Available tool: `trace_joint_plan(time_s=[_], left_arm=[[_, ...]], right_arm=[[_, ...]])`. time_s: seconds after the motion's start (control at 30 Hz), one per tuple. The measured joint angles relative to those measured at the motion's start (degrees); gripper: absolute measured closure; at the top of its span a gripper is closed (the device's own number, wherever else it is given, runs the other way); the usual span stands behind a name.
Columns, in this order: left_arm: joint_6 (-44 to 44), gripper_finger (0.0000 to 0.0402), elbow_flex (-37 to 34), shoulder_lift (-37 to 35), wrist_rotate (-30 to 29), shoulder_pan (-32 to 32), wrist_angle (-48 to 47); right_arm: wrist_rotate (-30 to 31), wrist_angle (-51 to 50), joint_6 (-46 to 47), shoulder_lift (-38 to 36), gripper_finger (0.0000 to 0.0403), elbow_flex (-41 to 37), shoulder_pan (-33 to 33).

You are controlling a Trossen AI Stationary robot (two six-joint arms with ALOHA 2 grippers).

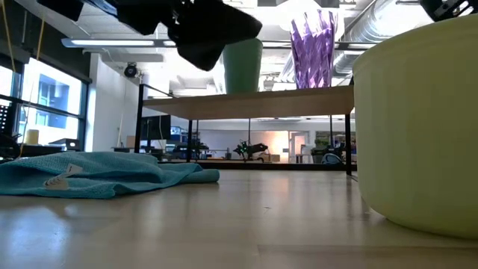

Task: Stack small to large cups/mugs on shelf
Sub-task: Put the yellow mug on the shelf

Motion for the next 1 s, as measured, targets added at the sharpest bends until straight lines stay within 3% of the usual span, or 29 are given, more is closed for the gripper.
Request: trace_joint_plan(time_s=[0.4, 0.6, 0.83, 1.0], left_arm=[[15.4, 0.0204, 4.6, 0.0, 0.4, -1.3, -2.7], [23.9, 0.0204, 11.6, 1.6, -1.6, -1.1, -11.9], [29.9, 0.0204, 23.3, 8.5, -3.8, -1.1, -26.5], [32.7, 0.0204, 27.8, 10.9, -6.8, -1.1, -30.2]], right_arm=[[-4.3, 3.3, -8.0, 0.0, 0.0336, 0.0, -5.3], [-6.6, 4.3, -12.2, 0.0, 0.0336, 0.0, -6.8], [-8.7, 4.5, -14.1, -0.5, 0.0336, 0.0, -7.0], [-9.9, 4.8, -15.7, -1.3, 0.0336, 0.0, -7.0]])
